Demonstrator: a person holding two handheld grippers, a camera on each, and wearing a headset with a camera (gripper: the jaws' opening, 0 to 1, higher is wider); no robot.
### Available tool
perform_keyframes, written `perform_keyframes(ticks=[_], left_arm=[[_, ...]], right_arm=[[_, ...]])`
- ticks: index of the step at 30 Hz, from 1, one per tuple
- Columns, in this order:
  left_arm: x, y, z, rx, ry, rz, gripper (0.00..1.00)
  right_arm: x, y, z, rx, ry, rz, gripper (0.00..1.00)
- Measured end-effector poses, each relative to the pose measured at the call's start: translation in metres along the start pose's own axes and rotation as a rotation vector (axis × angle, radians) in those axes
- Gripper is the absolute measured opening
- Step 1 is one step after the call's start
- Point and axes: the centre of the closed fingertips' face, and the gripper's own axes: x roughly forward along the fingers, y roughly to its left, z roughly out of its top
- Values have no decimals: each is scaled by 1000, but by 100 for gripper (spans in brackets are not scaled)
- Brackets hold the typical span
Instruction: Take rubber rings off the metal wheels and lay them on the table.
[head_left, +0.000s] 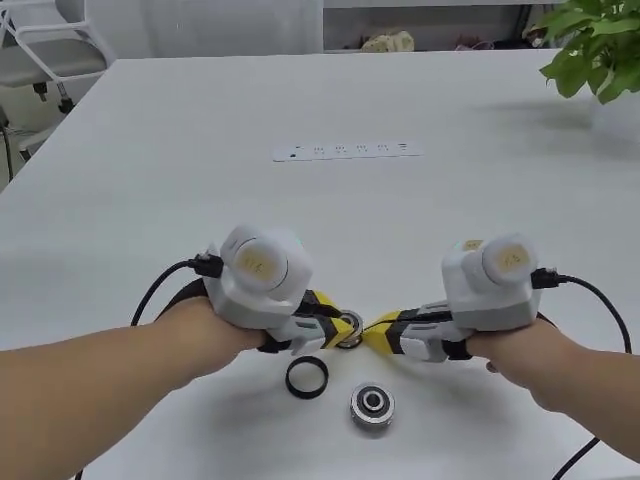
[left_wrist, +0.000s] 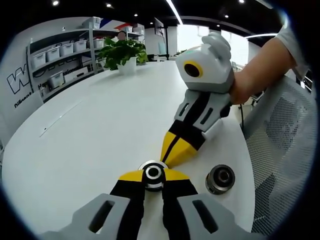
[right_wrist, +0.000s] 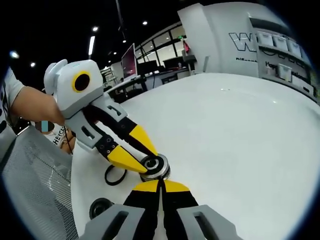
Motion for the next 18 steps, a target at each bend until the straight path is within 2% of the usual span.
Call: perform_keyframes(ticks=[7, 18], left_arm=[[0, 0, 0, -1, -1, 3, 7], [0, 0, 0, -10, -3, 10, 7]], right_arm=[[-1, 0, 0, 25, -7, 1, 0], [-4, -4, 8, 100, -56, -3, 0]])
